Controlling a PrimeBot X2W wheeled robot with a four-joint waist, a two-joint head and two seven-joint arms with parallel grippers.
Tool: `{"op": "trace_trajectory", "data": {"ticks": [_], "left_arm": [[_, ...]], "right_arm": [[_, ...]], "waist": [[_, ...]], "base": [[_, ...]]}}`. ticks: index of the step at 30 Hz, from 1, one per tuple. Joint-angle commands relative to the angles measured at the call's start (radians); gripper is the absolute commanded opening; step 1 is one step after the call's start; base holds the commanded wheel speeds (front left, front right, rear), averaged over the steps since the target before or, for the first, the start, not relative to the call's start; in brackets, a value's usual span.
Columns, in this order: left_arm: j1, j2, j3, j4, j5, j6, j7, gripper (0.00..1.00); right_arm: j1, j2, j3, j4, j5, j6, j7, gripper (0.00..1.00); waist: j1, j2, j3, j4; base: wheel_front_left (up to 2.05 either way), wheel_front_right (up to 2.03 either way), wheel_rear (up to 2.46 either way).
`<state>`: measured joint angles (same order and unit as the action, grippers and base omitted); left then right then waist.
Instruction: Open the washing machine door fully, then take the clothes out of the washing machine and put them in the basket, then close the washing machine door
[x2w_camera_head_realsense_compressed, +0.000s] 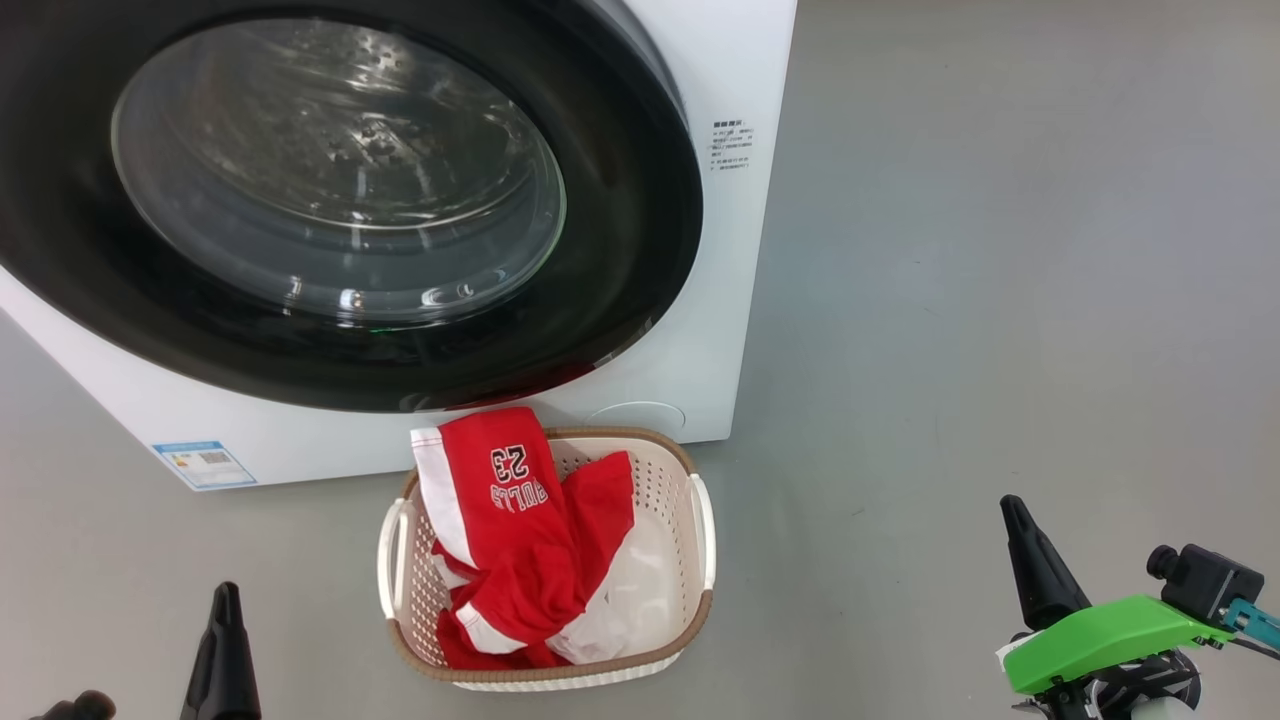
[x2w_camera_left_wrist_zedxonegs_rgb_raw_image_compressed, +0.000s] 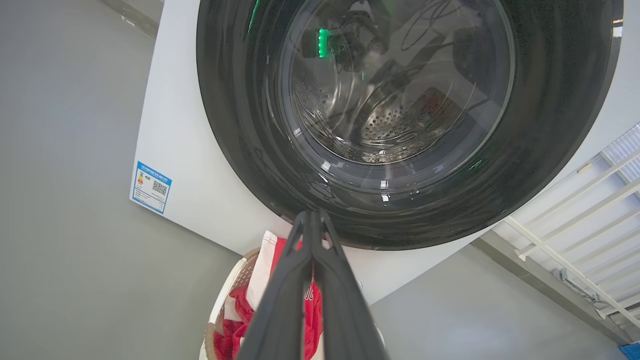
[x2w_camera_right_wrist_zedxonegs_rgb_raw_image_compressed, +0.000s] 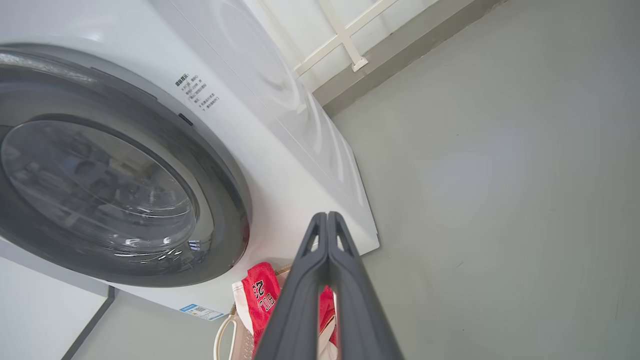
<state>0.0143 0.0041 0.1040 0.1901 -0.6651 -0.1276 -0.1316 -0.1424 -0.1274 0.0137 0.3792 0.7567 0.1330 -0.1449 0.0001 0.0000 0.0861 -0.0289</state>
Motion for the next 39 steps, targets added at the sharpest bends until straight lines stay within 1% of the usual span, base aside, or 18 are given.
{"op": "trace_trajectory", "data": {"ticks": [1,39], "left_arm": [[-0.039,0.022,0.011,-0.018,-0.026,-0.001,0.005,0.00],[-0.076,0.033,0.011,0.015,-0.433,-0.002,0.112,0.00]], "right_arm": [[-0.008,-0.004,-0.004,-0.030,0.029,-0.001,0.006,0.00],[0.011,0.028,-0.054,-0.077,0.398,-0.001,0.114,0.00]], "waist": [[-0.0001,0.0000,-0.001,0.001],[-0.0001,0.0000,-0.038,0.013]], "base": [[0.00,0.00,0.00],[0.00,0.00,0.00]]}}
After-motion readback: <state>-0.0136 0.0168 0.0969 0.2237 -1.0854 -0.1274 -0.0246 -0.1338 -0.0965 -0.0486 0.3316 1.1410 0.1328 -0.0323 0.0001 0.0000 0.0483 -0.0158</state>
